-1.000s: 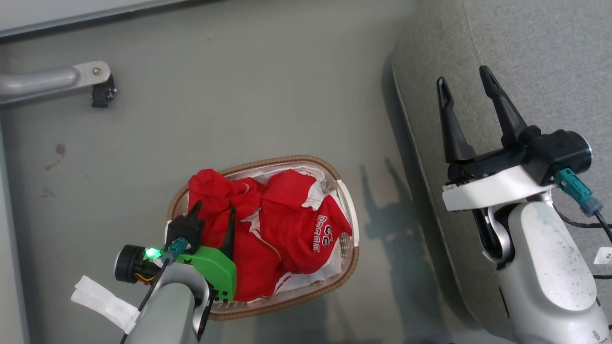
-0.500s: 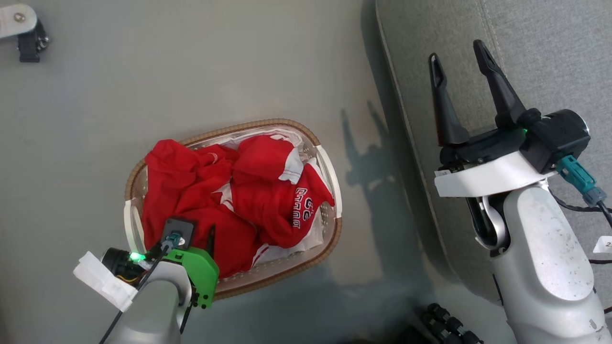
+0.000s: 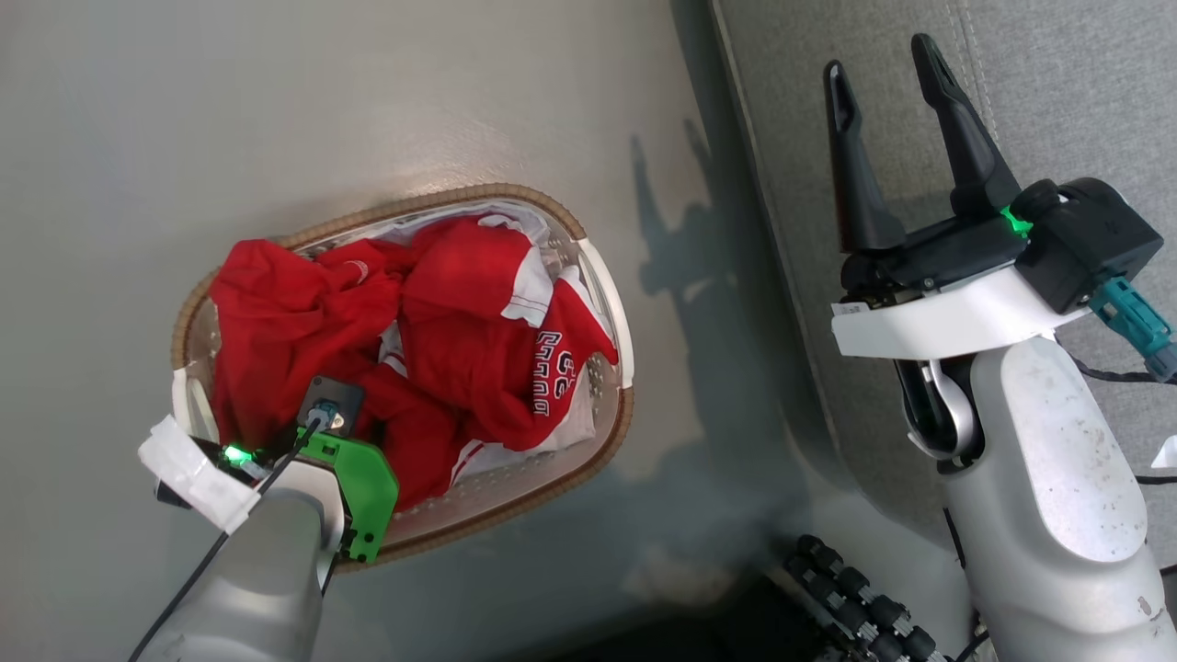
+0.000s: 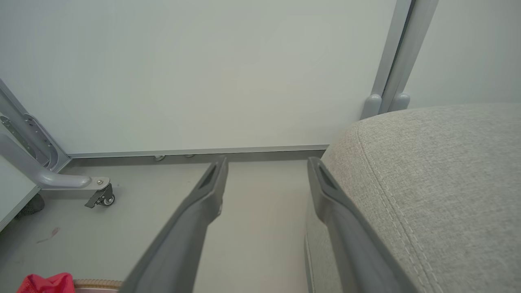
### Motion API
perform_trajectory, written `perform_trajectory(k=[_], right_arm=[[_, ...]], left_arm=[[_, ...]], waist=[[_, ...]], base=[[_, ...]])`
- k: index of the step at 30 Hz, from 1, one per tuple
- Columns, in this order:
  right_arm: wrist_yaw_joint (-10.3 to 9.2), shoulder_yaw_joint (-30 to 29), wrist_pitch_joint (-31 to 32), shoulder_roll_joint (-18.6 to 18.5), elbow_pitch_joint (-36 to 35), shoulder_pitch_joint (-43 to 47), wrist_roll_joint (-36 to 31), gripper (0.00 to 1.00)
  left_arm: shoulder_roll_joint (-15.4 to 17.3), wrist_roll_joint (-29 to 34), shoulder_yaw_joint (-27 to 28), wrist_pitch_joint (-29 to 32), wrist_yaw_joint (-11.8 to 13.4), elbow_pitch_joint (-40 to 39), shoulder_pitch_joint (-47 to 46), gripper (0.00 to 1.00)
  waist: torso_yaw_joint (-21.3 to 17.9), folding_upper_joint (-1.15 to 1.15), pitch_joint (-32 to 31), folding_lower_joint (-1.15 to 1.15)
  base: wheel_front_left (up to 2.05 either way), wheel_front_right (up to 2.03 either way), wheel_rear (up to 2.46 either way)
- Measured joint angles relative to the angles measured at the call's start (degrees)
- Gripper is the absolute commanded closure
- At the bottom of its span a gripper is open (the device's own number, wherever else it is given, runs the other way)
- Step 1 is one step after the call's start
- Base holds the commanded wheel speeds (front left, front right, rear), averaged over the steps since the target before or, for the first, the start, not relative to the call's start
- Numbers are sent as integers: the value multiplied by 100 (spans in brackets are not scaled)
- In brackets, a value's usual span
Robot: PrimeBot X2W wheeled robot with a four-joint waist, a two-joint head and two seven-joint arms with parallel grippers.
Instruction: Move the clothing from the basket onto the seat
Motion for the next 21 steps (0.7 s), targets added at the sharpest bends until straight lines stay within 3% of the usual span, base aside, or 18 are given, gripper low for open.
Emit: perform_trajectory(k=[2, 3, 5, 6, 11, 21], right_arm=[[0, 23, 0, 2, -21, -55, 18, 0], [0, 32, 0, 1, -27, -77, 37, 0], [0, 47, 0, 1, -40, -90, 71, 0], [0, 58, 0, 3, -42, -96, 92, 0], [0, 91, 0, 3, -12, -131, 160, 0], [0, 43, 0, 5, 200, 36, 135, 0]], left_arm=[[24, 31, -79, 141, -31, 21, -62, 0], [32, 44, -111, 223, -36, 29, -80, 9], [42, 87, -185, 380, -49, 43, -98, 58], [67, 88, -194, 430, -49, 44, -121, 100], [25, 8, -203, 508, -87, 62, -168, 100], [-135, -216, -183, -143, -110, 71, 96, 100]], waist=[[-35, 0, 89, 0], [-50, 0, 121, 0], [-86, 0, 194, 0], [-104, 0, 224, 0], [-182, 0, 265, 0], [-164, 0, -239, 0]], base=[[0, 0, 0], [0, 0, 0], [0, 0, 0], [0, 0, 0], [0, 0, 0], [0, 0, 0]])
